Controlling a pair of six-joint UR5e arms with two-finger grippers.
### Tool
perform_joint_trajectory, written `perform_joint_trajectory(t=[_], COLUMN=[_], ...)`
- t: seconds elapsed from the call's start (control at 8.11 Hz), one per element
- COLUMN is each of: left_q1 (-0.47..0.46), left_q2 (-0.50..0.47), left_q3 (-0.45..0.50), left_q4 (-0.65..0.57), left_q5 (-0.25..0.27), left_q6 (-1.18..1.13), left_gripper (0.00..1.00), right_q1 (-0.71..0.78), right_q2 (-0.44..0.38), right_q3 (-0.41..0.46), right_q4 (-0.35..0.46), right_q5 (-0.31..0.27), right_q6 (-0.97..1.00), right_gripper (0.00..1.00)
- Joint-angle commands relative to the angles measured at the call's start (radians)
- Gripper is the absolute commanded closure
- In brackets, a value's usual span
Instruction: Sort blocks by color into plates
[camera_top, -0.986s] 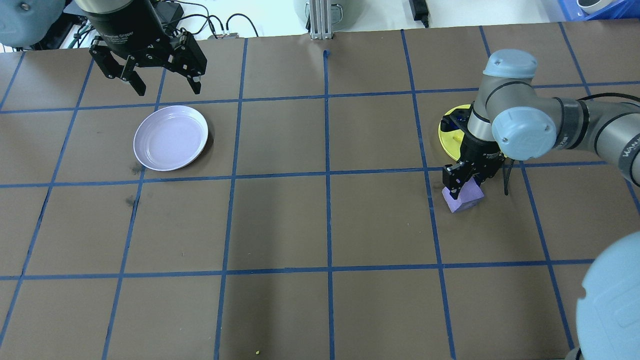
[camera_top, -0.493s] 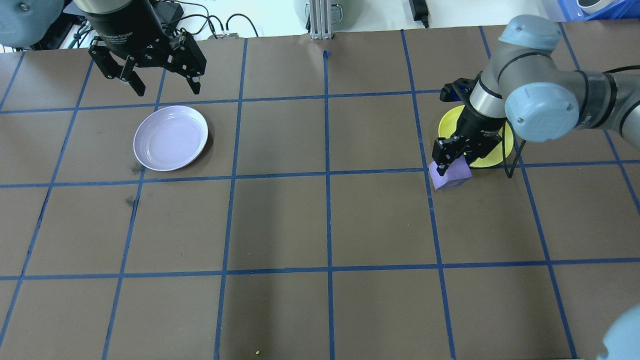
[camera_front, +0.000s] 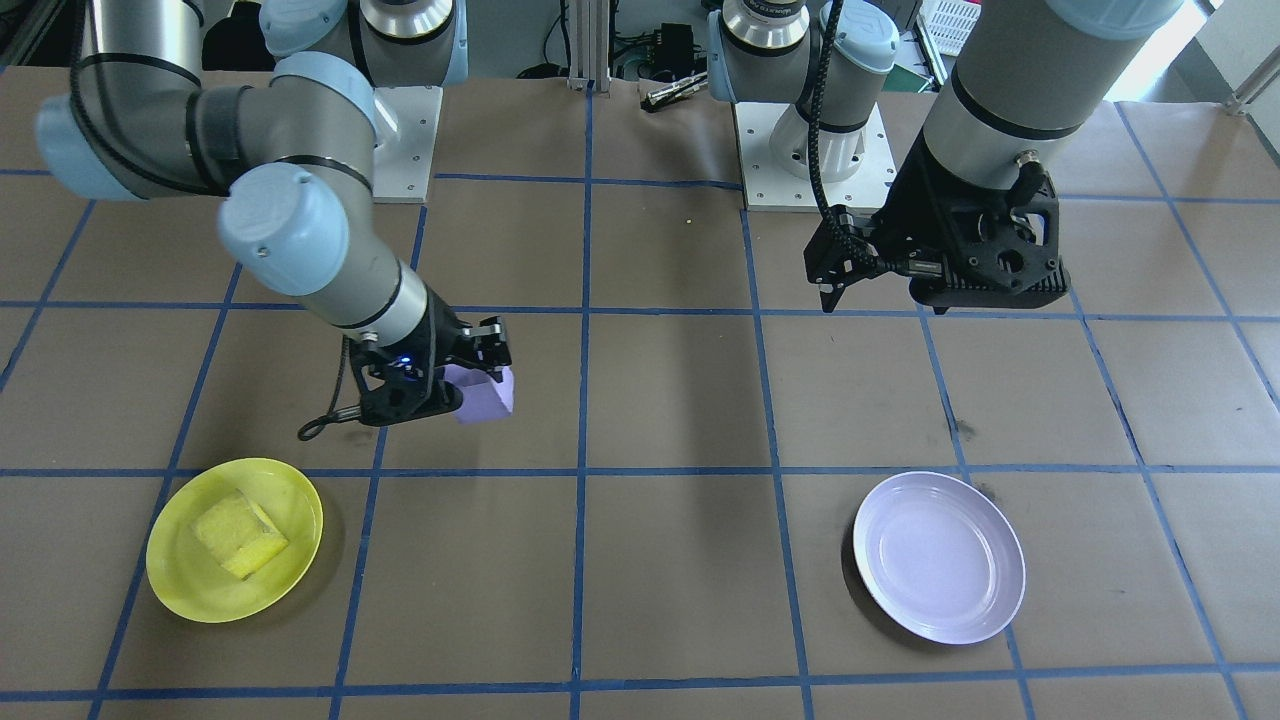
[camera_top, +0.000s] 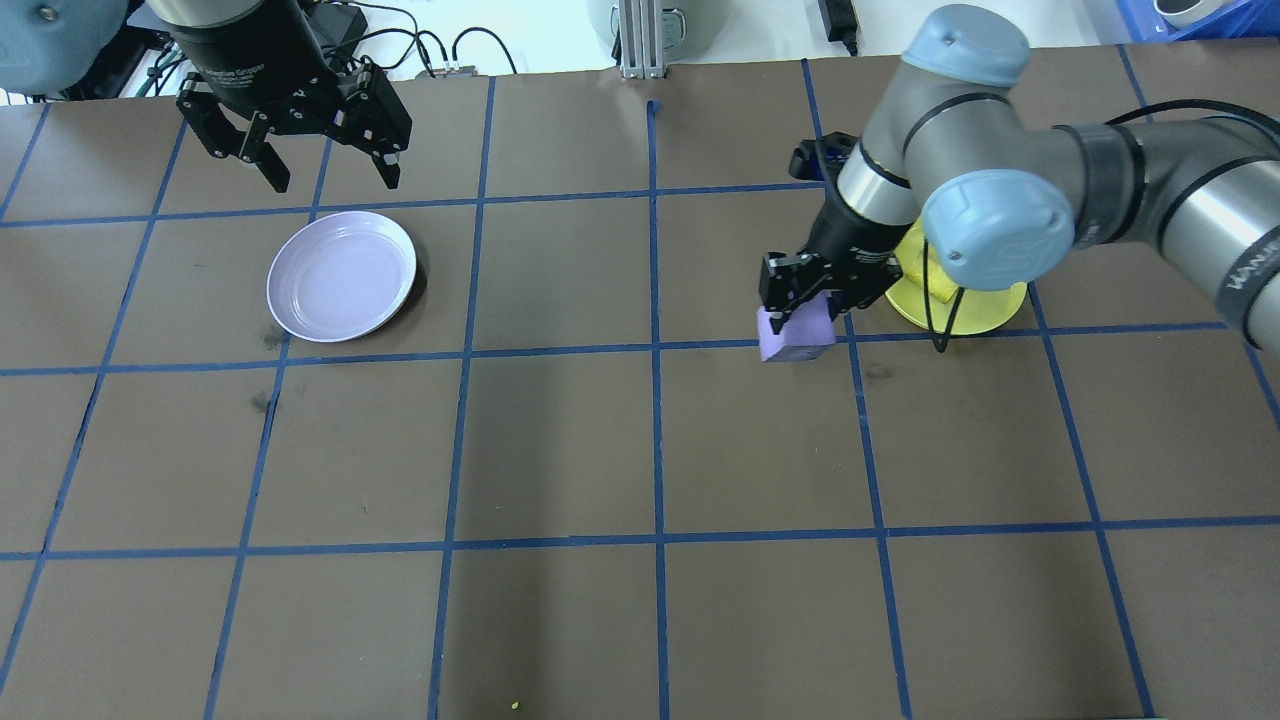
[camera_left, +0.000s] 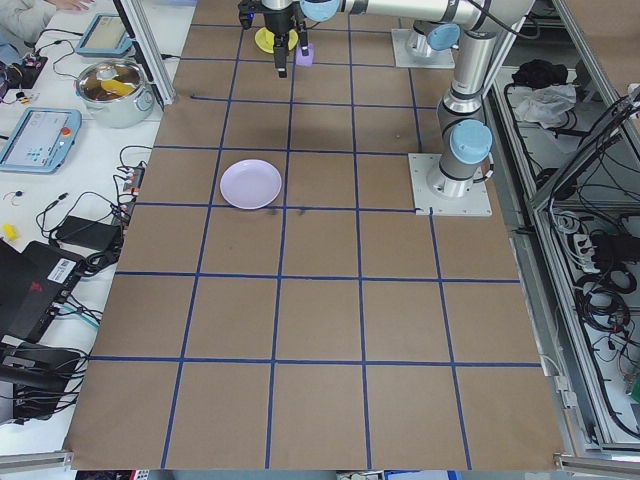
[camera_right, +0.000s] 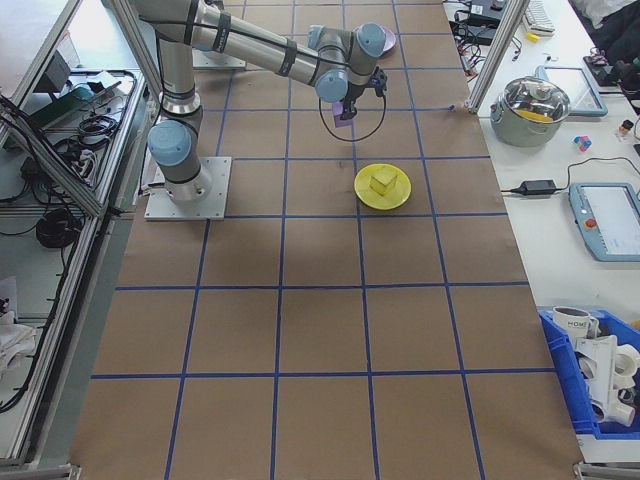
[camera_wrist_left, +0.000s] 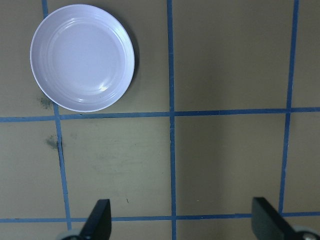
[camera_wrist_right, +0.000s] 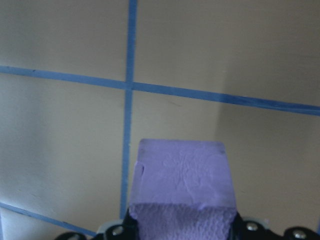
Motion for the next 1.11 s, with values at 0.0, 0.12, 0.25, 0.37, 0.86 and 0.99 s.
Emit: perform_joint_trajectory(t=[0.0,0.12,0.25,0.37,0.86,0.99], left_q1=[0.0,0.0,0.0,0.0,0.0,0.0], left_q2=[0.003,0.003,0.005,0.005,0.003,0.005], left_q3=[-0.01,-0.01,-0.011,-0.011,-0.011,-0.011], left_q4=[0.0,0.001,0.001,0.0,0.0,0.001], left_q5=[0.0,0.0,0.0,0.0,0.0,-0.001], left_q6=[0.035,0.035,0.035,0.035,0.035,0.035], left_gripper=[0.0,0.0,0.0,0.0,0.0,0.0], right_q1=[0.213,0.264,0.302,0.33,0.333,0.33], right_q2=[0.091,0.128,0.145,0.164,0.21,0.21], right_q3=[-0.001,-0.002,-0.002,-0.002,-0.044,-0.067], right_q4=[-0.212,-0.273,-0.295,-0.303,-0.334,-0.316], right_q5=[0.03,0.03,0.029,0.029,0.029,0.026], right_q6=[0.23,0.291,0.345,0.382,0.393,0.396], right_gripper=[1.0,1.0,1.0,1.0,0.0,0.0])
